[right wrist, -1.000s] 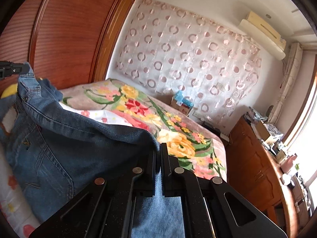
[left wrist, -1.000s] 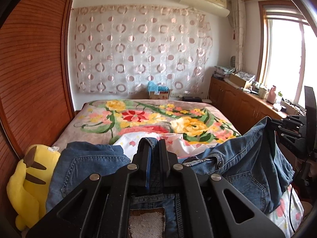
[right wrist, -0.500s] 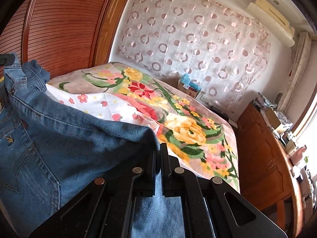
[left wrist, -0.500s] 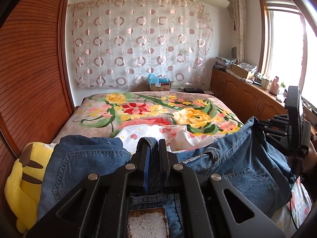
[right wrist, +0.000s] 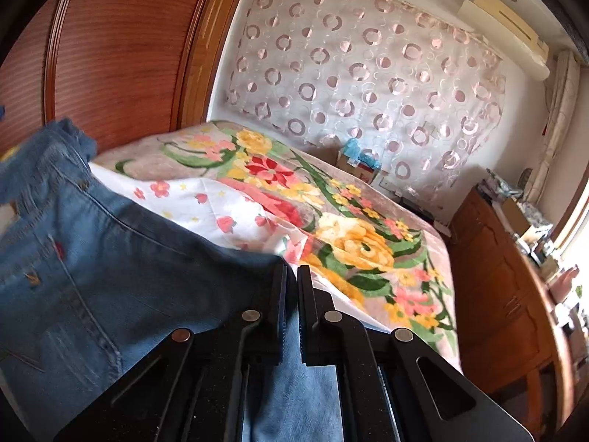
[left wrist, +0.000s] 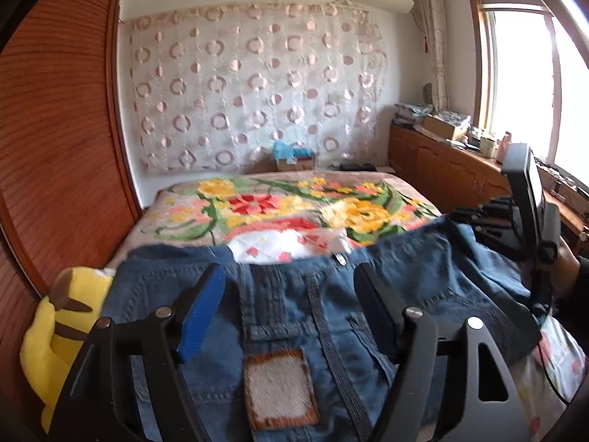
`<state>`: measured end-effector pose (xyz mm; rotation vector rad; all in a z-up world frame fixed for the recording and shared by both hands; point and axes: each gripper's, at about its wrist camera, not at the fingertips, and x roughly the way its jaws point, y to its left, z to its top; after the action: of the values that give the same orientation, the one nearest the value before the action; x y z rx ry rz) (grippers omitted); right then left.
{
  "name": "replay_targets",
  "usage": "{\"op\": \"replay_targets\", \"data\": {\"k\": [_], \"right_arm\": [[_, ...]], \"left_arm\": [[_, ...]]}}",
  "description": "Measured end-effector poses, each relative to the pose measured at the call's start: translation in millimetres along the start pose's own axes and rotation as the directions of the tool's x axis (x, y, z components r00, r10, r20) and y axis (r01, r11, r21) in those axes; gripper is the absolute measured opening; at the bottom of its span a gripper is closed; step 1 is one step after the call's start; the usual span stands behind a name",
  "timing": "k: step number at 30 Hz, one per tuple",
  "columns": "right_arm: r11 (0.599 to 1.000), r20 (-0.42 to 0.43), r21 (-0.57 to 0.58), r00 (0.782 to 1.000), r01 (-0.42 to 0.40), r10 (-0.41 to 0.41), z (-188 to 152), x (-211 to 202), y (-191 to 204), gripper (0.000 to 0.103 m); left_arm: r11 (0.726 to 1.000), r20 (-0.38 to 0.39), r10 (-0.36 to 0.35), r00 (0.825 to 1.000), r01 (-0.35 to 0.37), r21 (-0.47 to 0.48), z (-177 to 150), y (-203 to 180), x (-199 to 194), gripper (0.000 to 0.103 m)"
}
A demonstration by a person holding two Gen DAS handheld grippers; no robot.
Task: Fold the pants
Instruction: 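Open both tools and release the folded jeans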
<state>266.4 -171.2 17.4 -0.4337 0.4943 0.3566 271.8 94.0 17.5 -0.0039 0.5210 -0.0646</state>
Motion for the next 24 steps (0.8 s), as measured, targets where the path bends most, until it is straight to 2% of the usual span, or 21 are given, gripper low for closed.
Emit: {"op": "replay_targets", "data": {"k": [1,2,3,10,17,24], "right_arm": [[1.0,-0.004,0.009,1.0,-0.014,0.014,-1,-3,-2,0.012],[1.0,-0.004,0.016,1.0,-0.02,0.02,-3,-6,-4,0.026],[0.999,0.004,0.025,1.0,-0.027,0.027,-5,-12,-5,0.033],[0.993,-0.016,0.075,0.996,-0.088,0.09,-36,-59,-24,0.033],[0.985,-0.093,0.129,0.988,-0.111,0.123,-75,-93,-45,0.033],[0.979,-0.164,0.174,0.977,-0.107,0.136,-96,-114,-51,0.033]], "left_arm": [[1.0,-0.008,-0.017,1.0,0.017,-0.005,-2,-2,0,0.073],[1.0,-0.013,-0.026,1.0,0.026,-0.007,-5,-5,0,0.073],[0.999,-0.022,-0.036,0.999,0.036,-0.007,-8,-8,0,0.073],[0.992,-0.088,-0.127,0.988,0.127,0.005,-30,-41,3,0.073],[0.984,-0.139,-0.167,0.976,0.174,0.039,-45,-67,9,0.074],[0.981,-0.175,-0.174,0.969,0.186,0.053,-56,-76,14,0.074]]}}
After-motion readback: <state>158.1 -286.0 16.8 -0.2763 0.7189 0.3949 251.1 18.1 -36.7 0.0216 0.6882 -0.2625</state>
